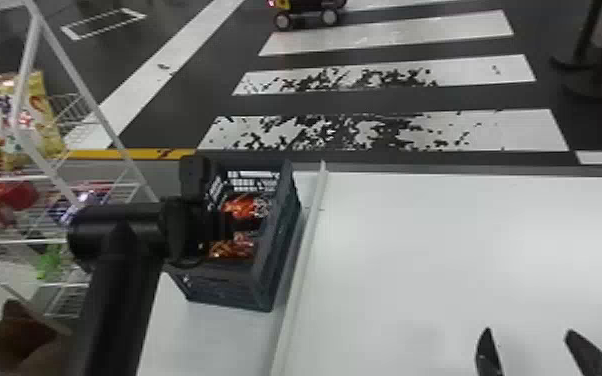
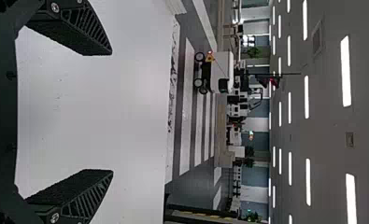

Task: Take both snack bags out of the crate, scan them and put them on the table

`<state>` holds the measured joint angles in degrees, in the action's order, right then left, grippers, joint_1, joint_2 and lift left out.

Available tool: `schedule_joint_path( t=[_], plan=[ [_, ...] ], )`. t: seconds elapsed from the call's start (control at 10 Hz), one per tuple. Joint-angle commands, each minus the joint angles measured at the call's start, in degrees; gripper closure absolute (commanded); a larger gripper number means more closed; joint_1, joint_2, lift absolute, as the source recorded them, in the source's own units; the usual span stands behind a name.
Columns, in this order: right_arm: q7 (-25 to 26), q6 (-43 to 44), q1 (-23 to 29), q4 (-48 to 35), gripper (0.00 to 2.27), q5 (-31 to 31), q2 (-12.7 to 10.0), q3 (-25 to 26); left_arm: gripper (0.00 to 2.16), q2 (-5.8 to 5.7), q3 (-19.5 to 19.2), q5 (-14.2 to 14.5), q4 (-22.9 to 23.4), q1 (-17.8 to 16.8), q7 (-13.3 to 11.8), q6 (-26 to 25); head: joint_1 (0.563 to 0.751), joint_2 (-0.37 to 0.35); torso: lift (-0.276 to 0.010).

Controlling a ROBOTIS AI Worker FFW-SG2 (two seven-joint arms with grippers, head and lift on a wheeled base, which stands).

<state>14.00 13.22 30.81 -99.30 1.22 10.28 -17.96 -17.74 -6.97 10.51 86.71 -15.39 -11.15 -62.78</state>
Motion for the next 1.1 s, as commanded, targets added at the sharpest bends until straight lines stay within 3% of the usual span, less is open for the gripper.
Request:
schedule_joint_path(
  t=[0.0,0.1,0.2,0.3,0.4,0.5,0.7,0.8,1.0],
  plan=[
    [-0.1,-0.2,0.0,0.1,0.09,0.0,0.0,-0.1,0.21,0.08,0.6,-0.7,-2.4,-1.3,-0.3,0.1,0.695,0.279,-0.094],
    [-0.1,-0.2,0.0,0.1,0.09,0.1,0.0,-0.1,0.28,0.08,0.6,-1.0,-3.2,-1.8,-1.1,0.1,0.695,0.279,-0.094],
    [-0.1,-0.2,0.0,0.1,0.09,0.1,0.1,-0.1,0.63,0.08,0.6,-2.3,-4.2,-2.4,-3.8,-0.1,0.695,0.279,-0.094],
    [-0.2,-0.2,0.0,0.1,0.09,0.2,0.1,-0.1,0.72,0.17,0.8,-4.2,-6.5,-3.7,-7.2,-1.0,0.695,0.275,-0.094],
    [-0.4,-0.2,-0.1,0.1,0.09,0.2,0.1,-0.1,1.61,0.78,0.8,-4.8,-7.5,-3.7,-7.0,-1.0,0.695,0.268,-0.094],
    [-0.4,-0.2,-0.1,0.2,0.09,0.2,0.1,-0.1,2.14,1.22,0.8,-6.2,-7.5,-3.5,-6.0,-2.2,0.695,0.271,-0.094],
    [-0.4,-0.2,-0.1,0.1,0.09,0.2,0.0,-0.1,2.13,1.13,0.7,-8.0,-7.0,-2.9,-7.4,-3.3,0.695,0.278,-0.094],
    [-0.4,-0.4,-0.1,0.2,0.09,0.1,0.0,-0.1,2.13,1.22,-0.8,-7.5,-4.9,-1.7,-7.3,-3.3,0.695,0.282,-0.094],
    [-0.4,-0.4,-0.1,0.2,0.09,0.2,0.0,-0.2,2.13,1.22,-3.0,-7.0,3.0,0.3,-6.0,-6.4,0.695,0.297,-0.094]
  ],
)
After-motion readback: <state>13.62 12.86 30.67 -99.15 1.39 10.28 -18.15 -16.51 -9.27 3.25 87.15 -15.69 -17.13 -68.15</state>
